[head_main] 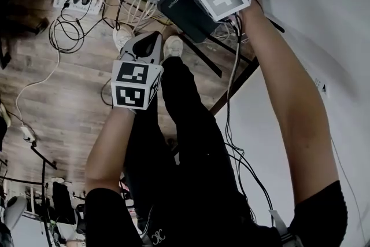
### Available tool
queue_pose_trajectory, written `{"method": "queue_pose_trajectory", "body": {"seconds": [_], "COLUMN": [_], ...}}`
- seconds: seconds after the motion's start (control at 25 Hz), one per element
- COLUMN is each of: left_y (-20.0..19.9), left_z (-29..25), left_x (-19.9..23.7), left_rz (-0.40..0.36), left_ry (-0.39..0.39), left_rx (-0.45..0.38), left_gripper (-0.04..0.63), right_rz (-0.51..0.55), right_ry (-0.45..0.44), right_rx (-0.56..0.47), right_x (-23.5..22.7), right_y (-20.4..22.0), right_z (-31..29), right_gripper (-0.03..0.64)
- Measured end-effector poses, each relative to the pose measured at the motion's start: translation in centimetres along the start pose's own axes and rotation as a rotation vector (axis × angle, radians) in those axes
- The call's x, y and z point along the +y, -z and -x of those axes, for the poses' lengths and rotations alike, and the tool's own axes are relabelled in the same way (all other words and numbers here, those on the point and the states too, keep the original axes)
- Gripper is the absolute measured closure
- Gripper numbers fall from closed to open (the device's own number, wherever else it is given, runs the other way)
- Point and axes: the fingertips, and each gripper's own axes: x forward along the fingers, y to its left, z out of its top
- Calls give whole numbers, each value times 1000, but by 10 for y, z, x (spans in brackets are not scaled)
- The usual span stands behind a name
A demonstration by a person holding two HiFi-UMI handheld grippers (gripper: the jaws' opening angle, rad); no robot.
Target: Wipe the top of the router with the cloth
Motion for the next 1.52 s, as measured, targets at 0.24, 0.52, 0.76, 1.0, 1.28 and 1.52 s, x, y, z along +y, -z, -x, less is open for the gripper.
{"method": "queue_pose_trajectory", "body": {"seconds": [0.24, 0.52, 0.76, 1.0, 1.28, 1.52], "left_y": [8, 2, -5, -2, -5, -16], "left_z": [7, 13, 16, 17, 12, 13], "left_x": [19, 31, 38, 44, 33, 22], "left_rz": [37, 57, 62, 74, 65, 45], "left_ry": [-31, -45, -44, -54, -39, -32], "left_rx": [-4, -19, -31, -27, -28, -35], "left_gripper": [598, 598, 598, 598, 598, 598], "right_rz": [-47, -72, -81, -80, -48, 20], "right_ry": [50, 142, 192, 198, 203, 124], "right_rx": [12, 62, 116, 180, 265, 312], "right_x": [-33, -67, -85, -94, -92, -64], "right_y": [2, 10, 26, 40, 55, 70], "right_z": [-5, -11, -18, -17, -11, -18], "right_gripper": [604, 604, 604, 604, 606, 605]}}
